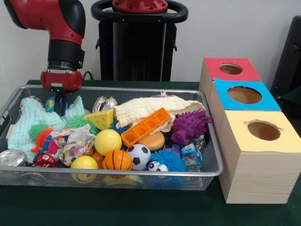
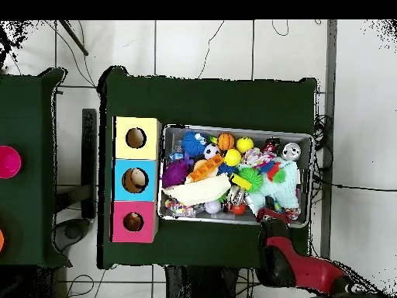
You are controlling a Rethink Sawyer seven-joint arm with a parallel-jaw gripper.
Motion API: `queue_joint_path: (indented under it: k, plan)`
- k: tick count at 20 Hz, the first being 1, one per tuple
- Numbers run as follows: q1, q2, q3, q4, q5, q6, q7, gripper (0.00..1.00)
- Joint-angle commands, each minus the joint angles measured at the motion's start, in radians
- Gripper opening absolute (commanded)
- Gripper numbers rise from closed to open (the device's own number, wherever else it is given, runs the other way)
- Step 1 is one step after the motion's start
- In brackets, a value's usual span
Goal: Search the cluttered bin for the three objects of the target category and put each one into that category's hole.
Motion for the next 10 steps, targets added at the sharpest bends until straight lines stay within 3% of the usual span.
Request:
queue_joint_path:
  k: [1,7,8,10]
  plan:
    - [0.038,0.022,-0.032,-0.030,0.073,-0.040,0.097,0.00]
    - [0.040,-0.014,-0.014,-0.018,0.053,-0.034,0.134,0.00]
    - [0.034,-0.009,-0.005,-0.023,0.044,-0.055,0.140,1.00]
    - [0.067,-0.008,-0.046,-0.032,0.077,-0.086,0.096,1.00]
